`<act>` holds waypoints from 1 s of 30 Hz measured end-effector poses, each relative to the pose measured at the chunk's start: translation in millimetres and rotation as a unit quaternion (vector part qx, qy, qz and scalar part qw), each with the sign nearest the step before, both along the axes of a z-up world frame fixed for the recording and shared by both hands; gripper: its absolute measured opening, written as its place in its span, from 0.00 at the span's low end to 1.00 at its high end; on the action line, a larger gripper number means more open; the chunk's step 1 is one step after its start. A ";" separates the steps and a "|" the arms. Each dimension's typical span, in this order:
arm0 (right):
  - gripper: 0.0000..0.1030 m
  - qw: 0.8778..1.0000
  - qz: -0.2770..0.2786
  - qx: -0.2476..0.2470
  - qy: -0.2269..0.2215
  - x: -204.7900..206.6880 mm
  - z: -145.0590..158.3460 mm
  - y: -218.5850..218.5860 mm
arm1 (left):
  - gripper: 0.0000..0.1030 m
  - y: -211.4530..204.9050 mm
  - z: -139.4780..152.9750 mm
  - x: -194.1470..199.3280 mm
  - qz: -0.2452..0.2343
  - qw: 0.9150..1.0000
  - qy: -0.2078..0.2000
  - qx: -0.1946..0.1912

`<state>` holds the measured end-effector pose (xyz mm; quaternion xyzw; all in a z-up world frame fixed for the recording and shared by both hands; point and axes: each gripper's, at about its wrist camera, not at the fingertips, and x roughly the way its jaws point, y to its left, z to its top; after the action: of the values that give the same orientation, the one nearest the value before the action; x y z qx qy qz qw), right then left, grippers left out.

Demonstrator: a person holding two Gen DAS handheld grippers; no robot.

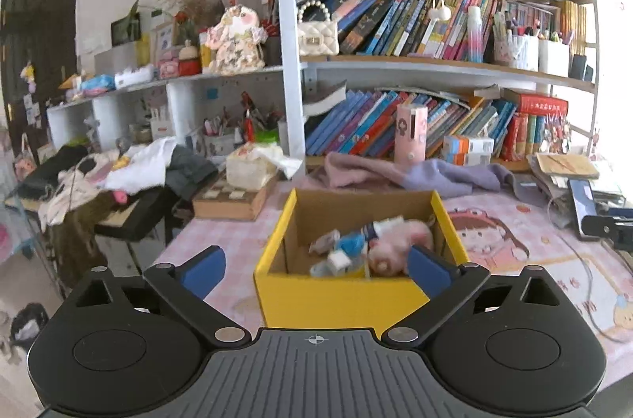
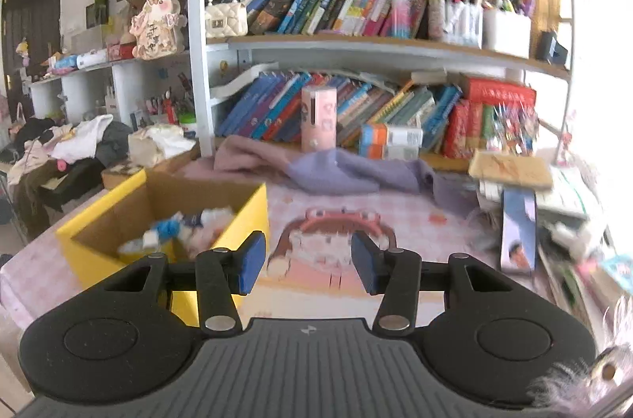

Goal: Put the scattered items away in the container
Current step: 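Withdraw both open grippers up and away from the yellow box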

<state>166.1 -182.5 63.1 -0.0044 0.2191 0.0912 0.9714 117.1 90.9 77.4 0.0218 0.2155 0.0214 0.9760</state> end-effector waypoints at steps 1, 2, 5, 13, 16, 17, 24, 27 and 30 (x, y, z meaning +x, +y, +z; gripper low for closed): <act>0.44 1.000 -0.006 0.003 0.002 -11.0 -2.8 -0.3 | 0.98 -1.2 -2.7 -5.2 -0.001 1.000 0.005 0.001; 0.44 1.000 -0.010 0.004 0.003 -22.2 -6.0 -0.4 | 0.98 -2.9 -5.4 -10.2 -0.002 1.000 0.010 0.002; 0.46 1.000 -0.018 0.001 0.004 -49.4 -13.8 2.8 | 0.98 -8.2 -11.6 -24.8 -0.006 1.000 0.018 0.003; 0.51 1.000 -0.011 -0.019 -0.003 -81.6 -16.6 11.0 | 0.99 -21.0 -12.7 -44.0 -0.029 0.999 0.009 0.014; 0.54 1.000 -0.011 -0.023 -0.015 -82.7 -9.1 7.9 | 0.99 -24.3 -10.9 -47.7 -0.031 0.999 -0.001 0.015; 0.57 1.000 -0.012 -0.021 -0.016 -84.0 -7.3 7.0 | 0.99 -25.8 -11.3 -48.7 -0.031 0.999 -0.001 0.015; 0.82 0.999 -0.022 -0.036 -0.017 -108.5 -18.7 8.0 | 0.99 -40.3 -27.6 -65.1 -0.015 0.999 -0.002 0.028; 0.94 0.996 -0.031 -0.074 -0.023 -120.0 -30.7 8.4 | 0.99 -56.6 -38.4 -68.9 -0.004 0.997 -0.001 0.076; 1.00 0.992 -0.045 -0.113 -0.023 -127.5 -42.2 9.7 | 1.00 -68.3 -46.1 -72.7 -0.019 0.996 0.015 0.084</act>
<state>38.6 -172.8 21.0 -0.1067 0.2060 0.0215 0.9725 44.5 22.6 31.3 0.1084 0.2274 0.0207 0.9675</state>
